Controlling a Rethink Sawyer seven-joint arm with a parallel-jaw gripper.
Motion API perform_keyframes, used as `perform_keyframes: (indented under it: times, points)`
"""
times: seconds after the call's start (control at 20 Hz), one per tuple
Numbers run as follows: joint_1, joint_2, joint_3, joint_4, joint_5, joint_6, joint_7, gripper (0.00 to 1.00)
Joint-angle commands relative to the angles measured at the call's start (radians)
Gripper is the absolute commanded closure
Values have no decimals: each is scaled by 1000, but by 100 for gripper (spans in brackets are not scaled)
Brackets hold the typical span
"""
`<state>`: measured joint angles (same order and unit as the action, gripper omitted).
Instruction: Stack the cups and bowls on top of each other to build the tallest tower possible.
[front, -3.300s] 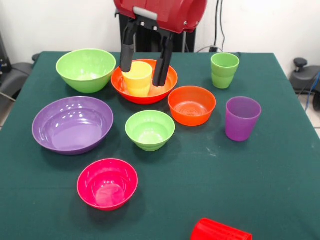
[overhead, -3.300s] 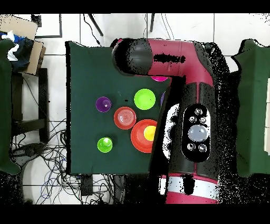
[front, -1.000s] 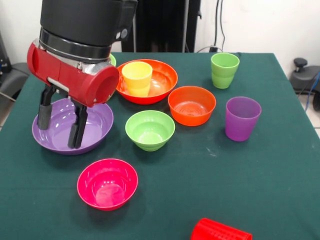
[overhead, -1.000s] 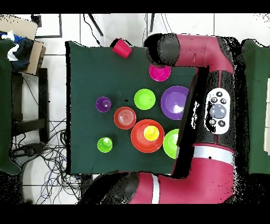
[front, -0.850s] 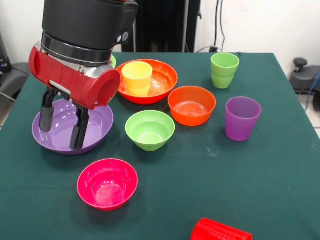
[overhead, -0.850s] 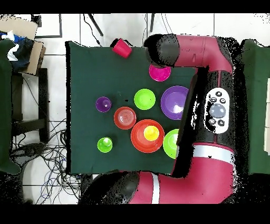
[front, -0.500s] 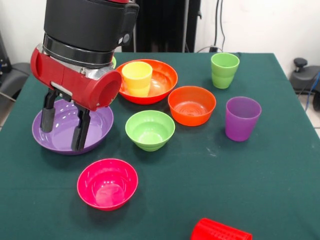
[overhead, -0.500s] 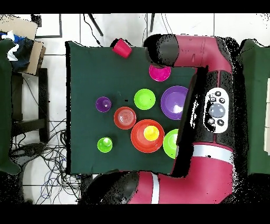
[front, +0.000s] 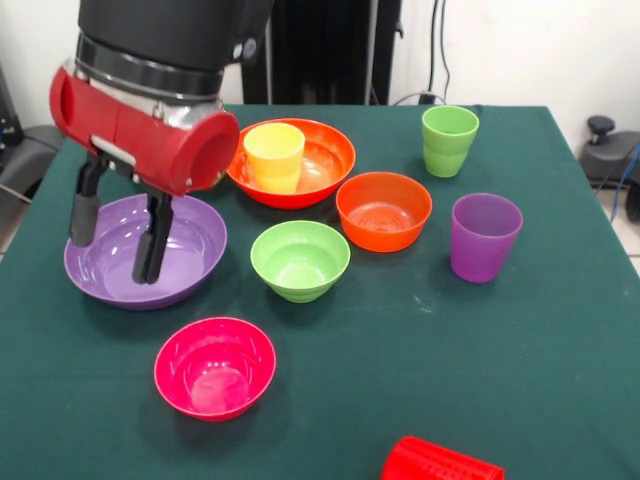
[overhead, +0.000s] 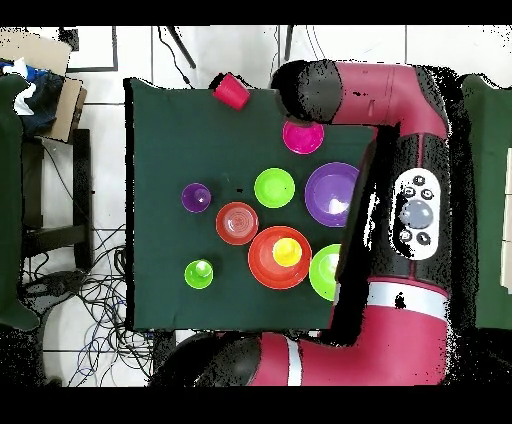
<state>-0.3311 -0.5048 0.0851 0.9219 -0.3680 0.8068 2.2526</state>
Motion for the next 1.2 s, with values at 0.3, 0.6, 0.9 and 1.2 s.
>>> perform_keyframes:
  times: [0.3, 0.6, 0.9, 1.2]
  points:
    - [39, -23, 78, 99, -35, 50, -218, 0]
    - [55, -37, 71, 151, -18, 36, -165, 0]
    - [64, -104, 55, 245, 15, 68, -131, 0]
    - [84, -129, 40, 275, 19, 80, -101, 0]
